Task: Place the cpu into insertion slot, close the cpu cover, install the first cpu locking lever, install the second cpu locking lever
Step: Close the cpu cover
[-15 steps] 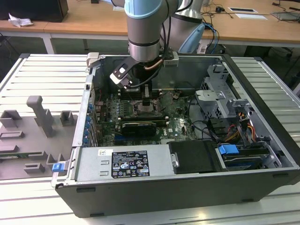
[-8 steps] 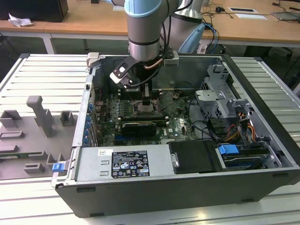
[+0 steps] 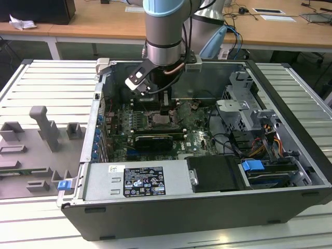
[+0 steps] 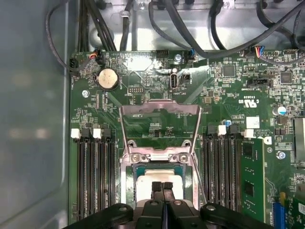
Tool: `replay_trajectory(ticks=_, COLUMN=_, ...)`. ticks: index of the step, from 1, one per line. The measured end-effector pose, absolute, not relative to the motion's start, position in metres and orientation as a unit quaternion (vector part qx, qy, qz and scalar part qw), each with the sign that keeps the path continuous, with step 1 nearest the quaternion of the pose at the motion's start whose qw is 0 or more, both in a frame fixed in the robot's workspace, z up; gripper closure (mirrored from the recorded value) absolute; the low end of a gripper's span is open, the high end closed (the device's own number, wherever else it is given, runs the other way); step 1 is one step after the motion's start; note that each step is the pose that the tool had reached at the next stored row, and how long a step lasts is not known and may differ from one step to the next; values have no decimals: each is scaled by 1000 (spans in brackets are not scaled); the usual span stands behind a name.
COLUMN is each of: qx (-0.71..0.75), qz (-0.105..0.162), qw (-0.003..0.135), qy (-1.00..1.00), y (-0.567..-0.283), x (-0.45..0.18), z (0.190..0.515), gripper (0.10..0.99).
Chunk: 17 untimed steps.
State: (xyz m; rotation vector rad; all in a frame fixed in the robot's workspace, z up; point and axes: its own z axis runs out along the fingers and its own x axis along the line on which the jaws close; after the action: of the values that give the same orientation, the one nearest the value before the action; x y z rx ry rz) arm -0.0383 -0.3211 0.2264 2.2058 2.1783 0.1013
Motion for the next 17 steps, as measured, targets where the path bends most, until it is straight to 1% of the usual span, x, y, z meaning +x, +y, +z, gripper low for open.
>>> replay_trajectory(ticks=4, qx=712, qz=32, qw=20, qy=701, y=-321, x=-38, z=241, gripper=980)
replay_trajectory(ticks=6, qx=712, qz=31, qw=21, qy=701, y=-321, x=-38, z=254, gripper=980)
replay_trajectory(ticks=7, qx=713, qz=31, qw=22, qy=700, y=-321, x=-38, z=266, gripper=980)
replay_trajectory(ticks=11, qx=713, qz=30, qw=23, qy=700, y=-321, x=-38, z=290, gripper=980)
replay_trajectory(ticks=17, qx=713, qz=30, qw=23, qy=700, y=-321, x=-28, z=292, gripper=980)
